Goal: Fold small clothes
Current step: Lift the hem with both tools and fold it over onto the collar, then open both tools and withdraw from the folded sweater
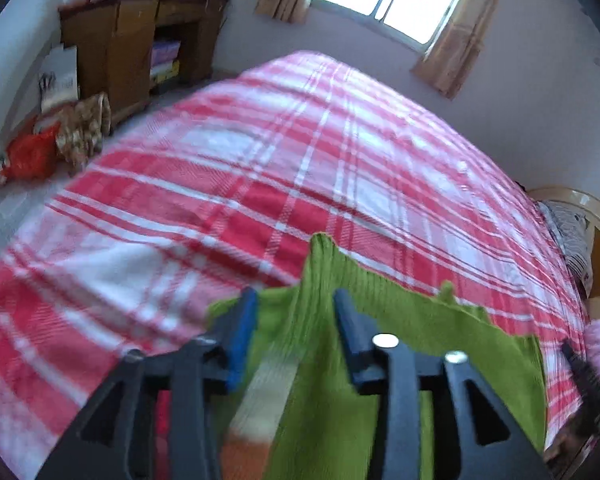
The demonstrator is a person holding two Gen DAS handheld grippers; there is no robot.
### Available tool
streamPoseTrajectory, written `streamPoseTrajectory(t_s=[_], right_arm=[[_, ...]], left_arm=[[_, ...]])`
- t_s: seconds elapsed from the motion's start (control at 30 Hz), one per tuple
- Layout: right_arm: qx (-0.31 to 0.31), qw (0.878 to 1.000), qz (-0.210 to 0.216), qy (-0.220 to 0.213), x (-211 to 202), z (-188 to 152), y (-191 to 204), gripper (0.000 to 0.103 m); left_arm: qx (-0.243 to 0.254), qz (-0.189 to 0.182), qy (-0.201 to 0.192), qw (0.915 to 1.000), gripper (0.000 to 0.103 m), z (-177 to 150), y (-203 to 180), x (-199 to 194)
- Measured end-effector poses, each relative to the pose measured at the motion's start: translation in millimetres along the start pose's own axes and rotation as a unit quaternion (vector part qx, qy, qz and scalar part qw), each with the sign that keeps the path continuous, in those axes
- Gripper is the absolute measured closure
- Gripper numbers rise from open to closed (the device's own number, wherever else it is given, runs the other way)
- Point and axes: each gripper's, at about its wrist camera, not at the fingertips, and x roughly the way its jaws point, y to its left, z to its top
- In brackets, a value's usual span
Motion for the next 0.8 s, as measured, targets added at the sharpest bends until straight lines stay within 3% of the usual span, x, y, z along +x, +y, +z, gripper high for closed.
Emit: streamPoseTrajectory(t_s=[0.03,0.1,0.3,0.4,0.47,0.53,0.57,0.63,0.7,0.8], right_arm=[[0.027,0.999,-0.01,-0.041,-28,0,-10,0.07],[0.018,0.998,-0.024,-0.053,-57,-6,-11,0.07],[-0.095,0.995,0.034,0.005,-109,-85,40,0.07],[-0.142,0.988,0.053,0.03,-114,-127,69,0.07],[-0.16,0.984,0.047,0.056,-106,-146,78,0.07],[-0.193,0.976,0.034,0.092,-92,-163,82,0.07],[-0.209,0.973,0.028,0.089,-91,-169,82,0.07],[-0.211,0.973,0.032,0.084,-99,-172,73,0.07],[-0.21,0.974,0.018,0.081,-108,-173,58,0.071],[-0.185,0.98,0.016,0.076,-121,-175,34,0.071]], left_arm=[[0.012,0.006,-0.011,0.9998,0.047,-4,0,-13],[0.04,0.004,-0.033,0.9986,0.044,-20,-1,-44],[0.087,0.008,-0.048,0.995,0.044,-86,-19,-90],[0.117,0.034,-0.055,0.9911,0.043,-124,-35,-96],[0.137,0.048,-0.05,0.9882,0.035,-142,-38,-94],[0.149,0.087,-0.036,0.9843,0.034,-149,-34,-85],[0.148,0.098,-0.027,0.9837,0.034,-153,-29,-80],[0.151,0.085,-0.039,0.9841,0.034,-157,-20,-83],[0.16,0.1,-0.047,0.981,0.032,-159,-15,-89],[0.151,0.086,-0.046,0.9838,0.032,-163,-4,-99]])
